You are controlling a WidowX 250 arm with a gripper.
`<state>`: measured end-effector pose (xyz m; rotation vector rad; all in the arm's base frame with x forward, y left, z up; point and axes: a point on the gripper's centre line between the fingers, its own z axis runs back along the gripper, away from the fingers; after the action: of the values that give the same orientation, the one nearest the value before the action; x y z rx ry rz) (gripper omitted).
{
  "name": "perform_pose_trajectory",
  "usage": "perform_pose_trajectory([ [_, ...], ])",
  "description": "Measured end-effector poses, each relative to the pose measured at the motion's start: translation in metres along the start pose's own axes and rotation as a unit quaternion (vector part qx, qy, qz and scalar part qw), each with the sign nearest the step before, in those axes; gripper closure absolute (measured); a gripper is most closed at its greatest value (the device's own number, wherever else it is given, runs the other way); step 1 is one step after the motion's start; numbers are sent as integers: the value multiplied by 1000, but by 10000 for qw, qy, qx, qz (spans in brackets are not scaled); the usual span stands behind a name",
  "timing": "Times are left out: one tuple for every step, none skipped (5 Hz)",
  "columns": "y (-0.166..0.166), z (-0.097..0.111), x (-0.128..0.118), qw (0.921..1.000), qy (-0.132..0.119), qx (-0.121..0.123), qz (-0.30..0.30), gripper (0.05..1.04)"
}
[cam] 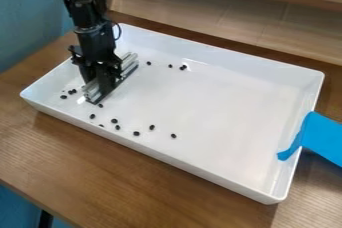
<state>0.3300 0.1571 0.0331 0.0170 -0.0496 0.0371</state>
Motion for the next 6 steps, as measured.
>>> perform_pose_trajectory([
  [8, 1, -2, 10000, -3, -6, 16, 694],
  [14, 1, -4, 9999, 36, 8, 98, 694],
  [17, 3, -1, 9999, 6, 71, 130, 694],
  [29, 10, -1, 9999, -44, 71, 135, 694],
  [29, 17, 1, 9997, -82, -100, 188, 694],
  [4, 53, 13, 9987, -450, -193, 122, 694],
])
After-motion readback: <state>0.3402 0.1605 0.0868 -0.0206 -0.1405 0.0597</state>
